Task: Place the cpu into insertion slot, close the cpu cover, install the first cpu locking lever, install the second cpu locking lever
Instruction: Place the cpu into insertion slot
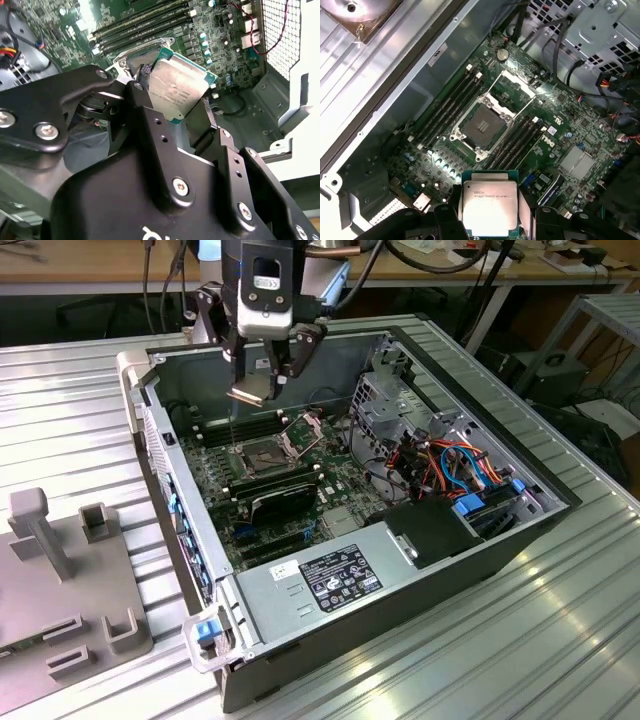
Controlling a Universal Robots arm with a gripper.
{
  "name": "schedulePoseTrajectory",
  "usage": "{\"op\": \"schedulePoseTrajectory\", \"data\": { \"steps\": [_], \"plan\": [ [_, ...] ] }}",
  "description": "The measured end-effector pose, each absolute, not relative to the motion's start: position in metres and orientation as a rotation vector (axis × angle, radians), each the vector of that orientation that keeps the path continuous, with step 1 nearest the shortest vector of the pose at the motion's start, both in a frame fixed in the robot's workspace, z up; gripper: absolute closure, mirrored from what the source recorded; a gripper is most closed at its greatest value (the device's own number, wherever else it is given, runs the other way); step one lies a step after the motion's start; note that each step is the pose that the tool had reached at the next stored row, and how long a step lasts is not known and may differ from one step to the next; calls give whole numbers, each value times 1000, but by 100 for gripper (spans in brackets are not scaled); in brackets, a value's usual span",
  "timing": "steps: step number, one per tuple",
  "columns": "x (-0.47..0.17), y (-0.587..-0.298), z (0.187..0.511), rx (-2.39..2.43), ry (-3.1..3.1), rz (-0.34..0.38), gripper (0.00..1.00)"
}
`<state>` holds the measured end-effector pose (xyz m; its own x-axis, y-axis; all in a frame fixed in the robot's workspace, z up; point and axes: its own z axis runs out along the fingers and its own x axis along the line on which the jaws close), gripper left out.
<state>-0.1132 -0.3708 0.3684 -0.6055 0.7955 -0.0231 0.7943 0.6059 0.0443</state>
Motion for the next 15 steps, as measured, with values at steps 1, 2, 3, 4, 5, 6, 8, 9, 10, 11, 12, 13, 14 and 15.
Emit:
{"op": "schedulePoseTrajectory", "data": {
  "steps": [1,2,3,4,5,6,8,9,10,11,12,13,14,15],
  "plan": [
    [-113,-371,368,1402,2766,45,46],
    [-113,-371,367,1432,2750,44,46],
    [-113,-371,366,1460,2735,44,46],
    [-113,-370,365,1491,2718,43,46],
    [-113,-370,365,1494,2716,43,46],
    [-113,-370,365,1494,2716,43,46],
    [-113,-370,365,1495,2716,43,46],
    [-113,-370,365,1495,2716,43,46],
    [-113,-370,365,1494,2716,43,46],
    [-113,-370,365,1494,2716,43,46],
    [-113,-370,365,1495,2716,43,46],
    [-113,-370,365,1495,2716,43,46],
    [-113,-370,365,1495,2716,43,46],
    [-113,-370,365,1495,2716,43,46]
  ]
}}
